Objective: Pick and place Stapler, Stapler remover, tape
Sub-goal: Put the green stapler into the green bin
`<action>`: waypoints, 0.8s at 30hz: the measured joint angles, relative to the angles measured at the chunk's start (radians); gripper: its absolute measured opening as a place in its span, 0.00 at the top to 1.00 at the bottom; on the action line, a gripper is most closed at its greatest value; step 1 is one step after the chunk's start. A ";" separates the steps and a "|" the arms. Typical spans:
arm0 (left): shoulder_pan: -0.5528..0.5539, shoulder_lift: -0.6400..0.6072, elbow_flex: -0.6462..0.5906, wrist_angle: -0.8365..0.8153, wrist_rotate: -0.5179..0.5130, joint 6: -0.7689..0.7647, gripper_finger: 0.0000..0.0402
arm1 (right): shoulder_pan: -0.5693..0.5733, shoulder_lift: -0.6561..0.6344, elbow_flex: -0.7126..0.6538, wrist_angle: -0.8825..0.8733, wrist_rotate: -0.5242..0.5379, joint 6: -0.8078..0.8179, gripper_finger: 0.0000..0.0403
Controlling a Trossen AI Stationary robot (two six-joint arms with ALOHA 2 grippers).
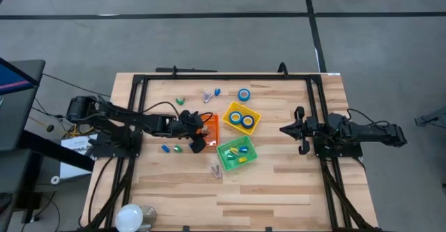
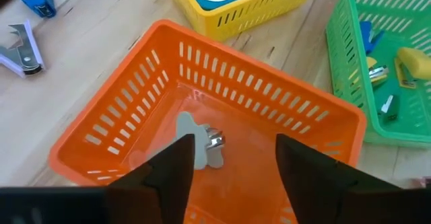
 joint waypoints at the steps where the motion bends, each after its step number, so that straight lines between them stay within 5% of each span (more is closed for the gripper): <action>1: 0.000 -0.010 0.000 -0.002 0.003 0.000 0.50 | 0.000 0.000 0.000 0.000 0.000 0.000 1.00; 24: 0.063 -0.245 0.058 -0.008 -0.035 0.169 0.48 | 0.000 0.000 0.000 0.000 0.000 0.000 1.00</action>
